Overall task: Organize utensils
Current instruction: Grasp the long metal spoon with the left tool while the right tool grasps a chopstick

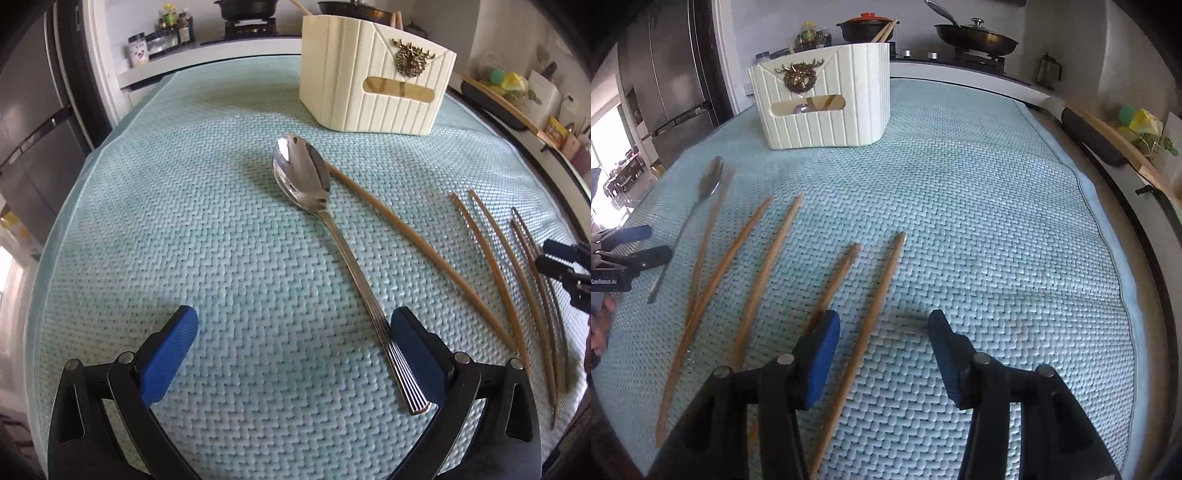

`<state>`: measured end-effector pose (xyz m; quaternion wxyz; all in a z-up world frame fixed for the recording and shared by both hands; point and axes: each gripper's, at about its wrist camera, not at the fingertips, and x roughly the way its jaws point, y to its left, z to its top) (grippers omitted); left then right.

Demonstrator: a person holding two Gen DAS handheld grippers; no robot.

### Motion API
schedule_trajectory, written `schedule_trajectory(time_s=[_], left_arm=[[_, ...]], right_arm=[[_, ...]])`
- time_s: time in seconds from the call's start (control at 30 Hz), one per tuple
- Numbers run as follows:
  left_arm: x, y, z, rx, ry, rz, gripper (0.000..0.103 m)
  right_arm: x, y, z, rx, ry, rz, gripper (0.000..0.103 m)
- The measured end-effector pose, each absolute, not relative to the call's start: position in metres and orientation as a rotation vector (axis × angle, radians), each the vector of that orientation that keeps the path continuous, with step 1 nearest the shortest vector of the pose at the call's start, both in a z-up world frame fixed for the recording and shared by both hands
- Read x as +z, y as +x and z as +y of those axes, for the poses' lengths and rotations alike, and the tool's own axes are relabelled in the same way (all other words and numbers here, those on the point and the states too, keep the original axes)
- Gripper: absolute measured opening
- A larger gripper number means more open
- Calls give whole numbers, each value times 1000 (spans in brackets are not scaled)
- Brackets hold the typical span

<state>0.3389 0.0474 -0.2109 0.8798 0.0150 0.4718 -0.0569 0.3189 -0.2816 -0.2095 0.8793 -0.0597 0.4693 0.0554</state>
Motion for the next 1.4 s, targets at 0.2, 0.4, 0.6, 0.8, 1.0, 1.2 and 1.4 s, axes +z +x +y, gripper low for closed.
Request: schedule_trajectory(time_s=[0.2, 0.4, 0.6, 0.8, 1.0, 1.2, 1.4], left_arm=[[-212, 343, 61, -57, -4, 981, 103], [-214, 374, 63, -41, -20, 985, 103], [-213, 401, 66, -70, -5, 1044, 103], [-203, 398, 81, -141, -175, 1023, 102], [-202, 464, 70, -103, -156, 1037, 102], [-204, 512, 47, -77, -78, 1033, 94], [-207, 516, 48, -102, -47, 1014, 42]], right_arm=[[-210, 343, -282, 83, -135, 1002, 51], [-213, 356, -278, 85, -112, 971, 51], [-216, 350, -283, 105, -111, 932, 52], [-217, 348, -281, 108, -115, 925, 54], [-218, 349, -274, 98, -124, 926, 59], [-218, 349, -275, 99, -123, 926, 59], [-218, 350, -274, 98, -123, 925, 59]])
